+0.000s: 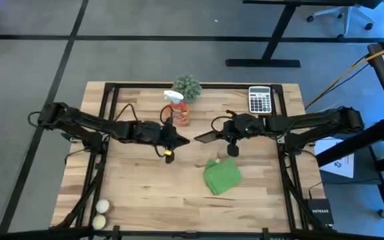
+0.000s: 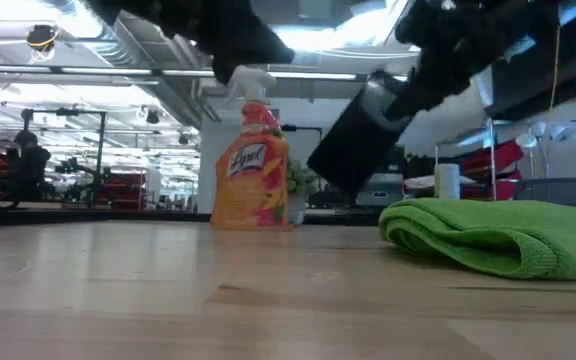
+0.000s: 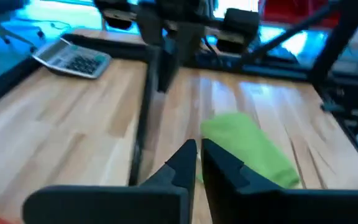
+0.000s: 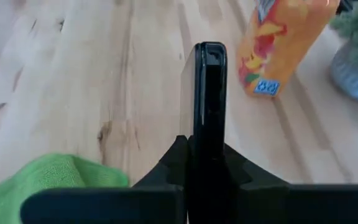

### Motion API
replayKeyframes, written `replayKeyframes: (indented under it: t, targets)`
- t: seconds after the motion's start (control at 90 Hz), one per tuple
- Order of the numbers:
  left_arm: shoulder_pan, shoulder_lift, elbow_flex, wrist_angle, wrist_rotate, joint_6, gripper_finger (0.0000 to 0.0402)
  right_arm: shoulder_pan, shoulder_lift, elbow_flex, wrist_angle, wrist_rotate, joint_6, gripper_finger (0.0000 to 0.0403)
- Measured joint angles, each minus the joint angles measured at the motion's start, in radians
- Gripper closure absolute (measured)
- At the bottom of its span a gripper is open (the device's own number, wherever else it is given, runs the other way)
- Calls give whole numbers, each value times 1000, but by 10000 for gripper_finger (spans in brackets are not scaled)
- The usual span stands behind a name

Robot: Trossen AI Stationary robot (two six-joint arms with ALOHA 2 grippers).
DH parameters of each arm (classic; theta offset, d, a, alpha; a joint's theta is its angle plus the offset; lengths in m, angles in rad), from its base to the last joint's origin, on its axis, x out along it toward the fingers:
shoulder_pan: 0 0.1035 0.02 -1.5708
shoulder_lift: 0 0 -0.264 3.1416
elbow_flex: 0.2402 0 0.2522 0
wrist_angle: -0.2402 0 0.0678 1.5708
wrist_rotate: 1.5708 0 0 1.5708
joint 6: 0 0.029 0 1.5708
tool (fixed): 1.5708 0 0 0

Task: Apply microfiber cloth
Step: Spray the front of the black cellphone with the orange spray cleaning bottle

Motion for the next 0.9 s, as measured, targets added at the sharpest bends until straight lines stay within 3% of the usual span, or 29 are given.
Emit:
replayKeyframes:
  t: [0.456, 0.9]
  targets:
    - [10, 13, 0, 54, 24, -13, 238, 0, 0, 17, -12, -14, -18, 390]
    - [-6, 134, 59, 132, 19, -22, 218, 0, 0, 17, 20, -101, -11, 390]
